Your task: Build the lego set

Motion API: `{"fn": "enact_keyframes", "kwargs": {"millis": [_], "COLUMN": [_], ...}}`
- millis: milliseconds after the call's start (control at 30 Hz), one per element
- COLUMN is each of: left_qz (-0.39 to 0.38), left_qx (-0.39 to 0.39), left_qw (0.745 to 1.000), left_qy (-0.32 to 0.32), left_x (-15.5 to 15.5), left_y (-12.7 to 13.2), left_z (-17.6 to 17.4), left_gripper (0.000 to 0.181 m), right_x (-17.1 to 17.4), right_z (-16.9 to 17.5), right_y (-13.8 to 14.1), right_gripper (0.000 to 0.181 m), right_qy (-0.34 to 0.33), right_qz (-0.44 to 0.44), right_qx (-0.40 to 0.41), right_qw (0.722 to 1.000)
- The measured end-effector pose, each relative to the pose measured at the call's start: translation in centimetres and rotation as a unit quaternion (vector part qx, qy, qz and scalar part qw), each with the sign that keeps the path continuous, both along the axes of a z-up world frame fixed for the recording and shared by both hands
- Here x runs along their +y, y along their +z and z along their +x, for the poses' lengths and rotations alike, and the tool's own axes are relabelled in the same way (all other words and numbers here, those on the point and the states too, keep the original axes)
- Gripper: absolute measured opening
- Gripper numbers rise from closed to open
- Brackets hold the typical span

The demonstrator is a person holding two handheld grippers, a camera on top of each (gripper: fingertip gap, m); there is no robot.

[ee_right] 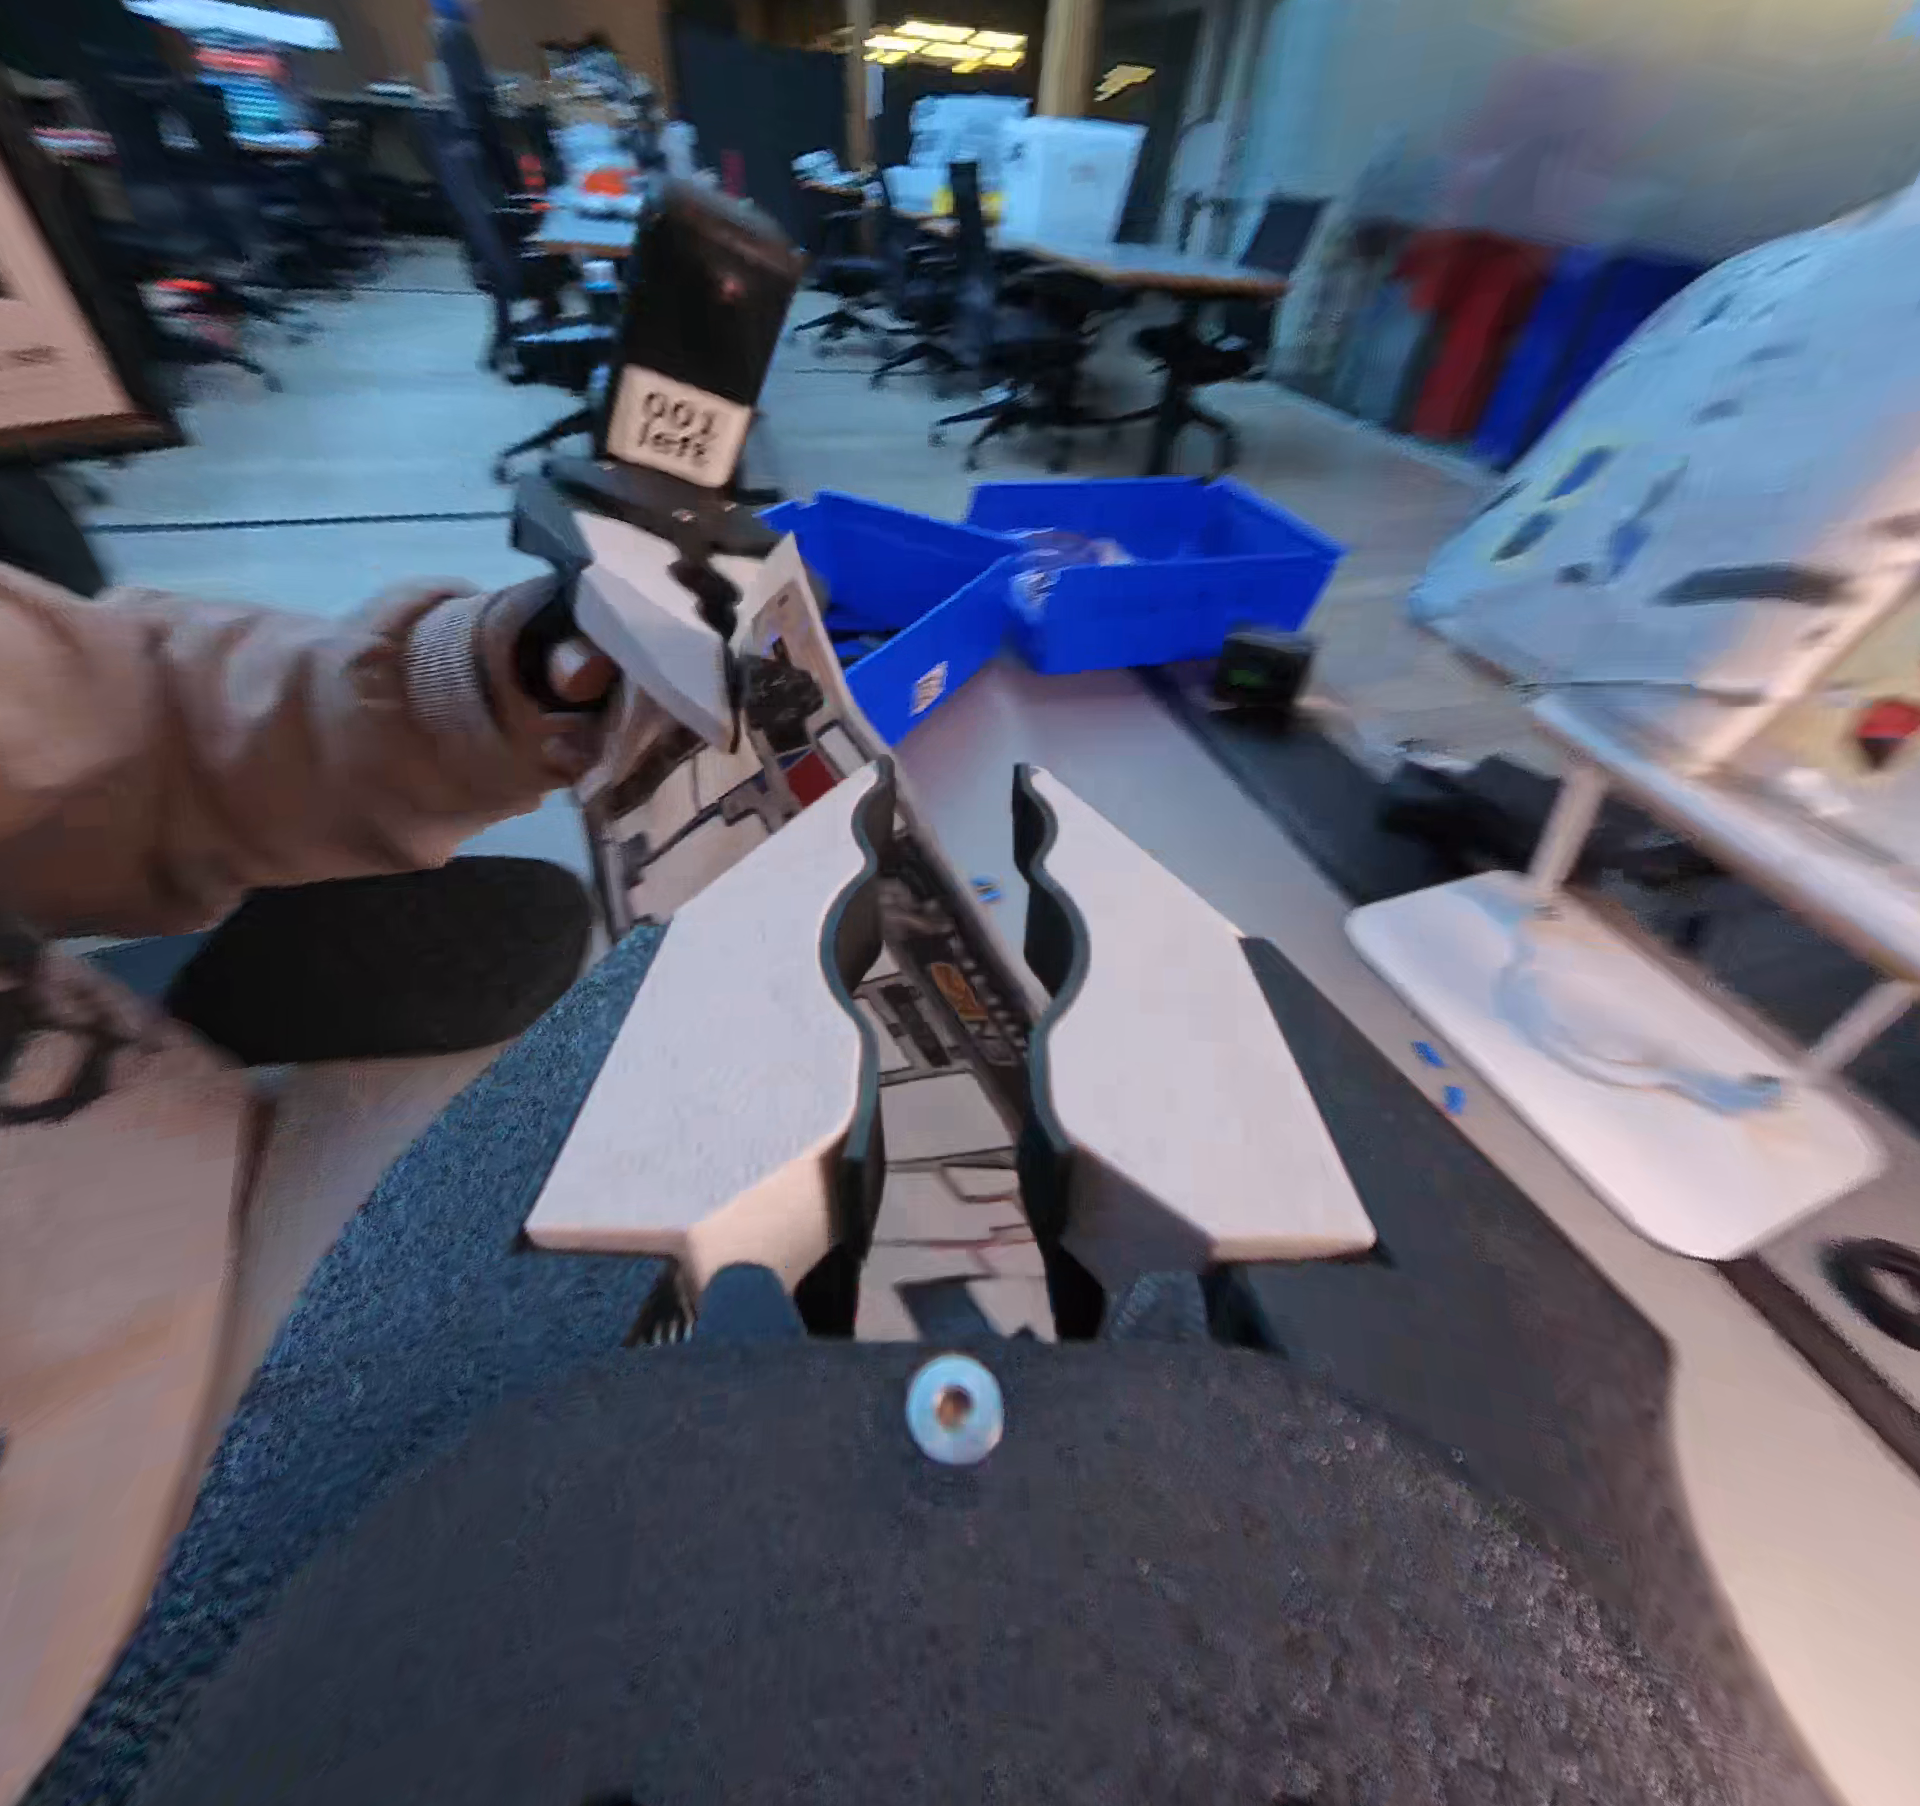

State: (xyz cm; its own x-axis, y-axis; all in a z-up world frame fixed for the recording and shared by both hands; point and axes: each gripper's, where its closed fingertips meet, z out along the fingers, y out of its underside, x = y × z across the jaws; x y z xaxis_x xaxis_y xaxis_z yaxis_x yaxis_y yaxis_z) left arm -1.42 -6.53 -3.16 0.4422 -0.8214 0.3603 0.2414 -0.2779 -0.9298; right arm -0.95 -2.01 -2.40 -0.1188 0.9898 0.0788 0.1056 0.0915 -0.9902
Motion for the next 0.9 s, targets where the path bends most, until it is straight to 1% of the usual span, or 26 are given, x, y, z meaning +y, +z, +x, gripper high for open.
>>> {"fn": "enact_keyframes", "kwargs": {"millis": [33, 67, 100, 133, 200, 233, 300, 367, 433, 533, 600, 700, 800, 900], "left_qz": [-0.007, -0.013, -0.016, -0.017, -0.013, -0.007, 0.005, 0.016, 0.023, 0.037, 0.049, 0.070, 0.082, 0.090], "left_qx": [-0.014, -0.025, -0.035, -0.045, -0.066, -0.075, -0.092, -0.093, -0.092, -0.084, -0.070, -0.043, -0.019, -0.014], "left_qw": [1.000, 0.999, 0.997, 0.996, 0.993, 0.993, 0.993, 0.993, 0.994, 0.995, 0.996, 0.996, 0.996, 0.996], "left_qy": [0.021, 0.045, 0.064, 0.076, 0.094, 0.094, 0.077, 0.066, 0.053, 0.037, 0.032, 0.035, 0.020, 0.005], "left_x": [0.5, 0.9, 1.3, 1.5, 1.9, 1.9, 1.6, 1.4, 1.0, 0.3, -0.1, -0.4, -1.1, -1.7], "left_y": [-0.3, -0.7, -1.1, -1.4, -1.8, -1.9, -1.9, -2.2, -2.4, -2.4, -2.6, -3.0, -3.5, -3.6], "left_z": [-0.7, -1.5, -2.2, -2.7, -3.4, -3.4, -2.9, -2.3, -1.7, -1.5, -1.3, -1.0, -0.5, -0.4], "left_gripper": [0.000, 0.000, 0.000, 0.000, 0.000, 0.000, 0.000, 0.000, 0.000, 0.000, 0.000, 0.000, 0.000, 0.000], "right_x": [0.8, 1.0, 0.6, -0.1, -1.8, -2.3, -2.7, -3.2, -3.8, -4.3, -4.9, -5.6, -6.6, -6.9], "right_z": [0.3, 0.7, 1.0, 1.1, 0.4, -0.3, -1.6, -2.7, -3.4, -3.8, -3.6, -3.6, -3.3, -2.9], "right_y": [0.8, 1.5, 2.0, 1.9, 0.0, -1.1, -2.7, -3.7, -4.0, -3.6, -3.3, -3.6, -4.0, -4.1], "right_gripper": [0.019, 0.021, 0.020, 0.018, 0.017, 0.022, 0.028, 0.036, 0.042, 0.042, 0.038, 0.033, 0.028, 0.022], "right_qy": [-0.044, -0.072, -0.085, -0.083, -0.059, -0.054, -0.053, -0.044, -0.025, -0.006, 0.016, 0.041, 0.085, 0.118], "right_qz": [0.037, 0.071, 0.098, 0.117, 0.121, 0.118, 0.121, 0.114, 0.101, 0.090, 0.070, 0.053, 0.017, -0.023], "right_qx": [0.033, 0.061, 0.078, 0.083, 0.048, 0.028, 0.016, 0.009, 0.005, 0.015, 0.019, 0.014, 0.009, 0.012], "right_qw": [0.998, 0.993, 0.988, 0.986, 0.990, 0.991, 0.991, 0.992, 0.995, 0.996, 0.997, 0.998, 0.996, 0.993]}}
